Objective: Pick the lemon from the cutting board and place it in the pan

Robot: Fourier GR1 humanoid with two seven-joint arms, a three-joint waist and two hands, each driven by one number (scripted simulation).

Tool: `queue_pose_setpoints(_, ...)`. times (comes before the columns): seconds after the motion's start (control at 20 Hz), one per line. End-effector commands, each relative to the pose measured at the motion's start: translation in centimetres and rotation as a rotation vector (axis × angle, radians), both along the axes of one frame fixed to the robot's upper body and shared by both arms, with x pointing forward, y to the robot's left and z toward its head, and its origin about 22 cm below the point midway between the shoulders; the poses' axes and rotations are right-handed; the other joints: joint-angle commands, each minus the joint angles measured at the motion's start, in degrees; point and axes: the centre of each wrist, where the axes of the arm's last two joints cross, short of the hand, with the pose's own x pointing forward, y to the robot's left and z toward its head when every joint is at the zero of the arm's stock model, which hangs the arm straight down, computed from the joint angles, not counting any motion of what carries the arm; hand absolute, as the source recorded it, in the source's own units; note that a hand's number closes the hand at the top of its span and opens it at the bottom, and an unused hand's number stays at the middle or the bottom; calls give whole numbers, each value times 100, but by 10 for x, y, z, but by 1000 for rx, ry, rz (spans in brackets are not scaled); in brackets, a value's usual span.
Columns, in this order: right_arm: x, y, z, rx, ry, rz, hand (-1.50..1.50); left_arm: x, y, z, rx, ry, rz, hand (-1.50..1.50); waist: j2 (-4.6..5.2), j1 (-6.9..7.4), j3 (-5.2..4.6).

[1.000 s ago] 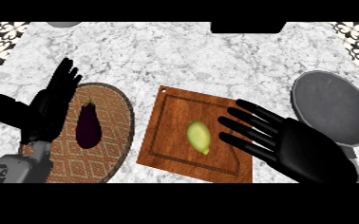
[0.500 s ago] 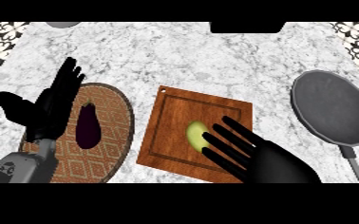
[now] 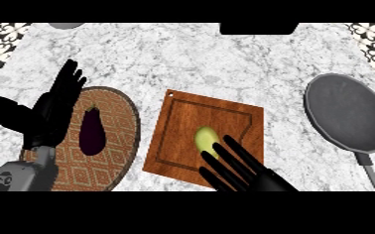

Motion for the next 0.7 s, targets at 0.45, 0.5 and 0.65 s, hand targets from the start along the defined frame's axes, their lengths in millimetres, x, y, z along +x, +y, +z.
queue_pose_setpoints(0.45, 4, 24, -18, -15, -12, -98, -150, -4, 8, -6, -11, 9, -5, 0, 4, 10, 0)
queue_pose_setpoints(0.5, 30, 48, -3, -12, -6, -95, -150, 6, 0, -6, -11, -21, 0, 0, 11, 27, -2)
queue_pose_setpoints(0.65, 24, 65, -25, -8, -5, -94, -150, -3, -5, -15, -6, 11, -23, 0, 8, 21, 0)
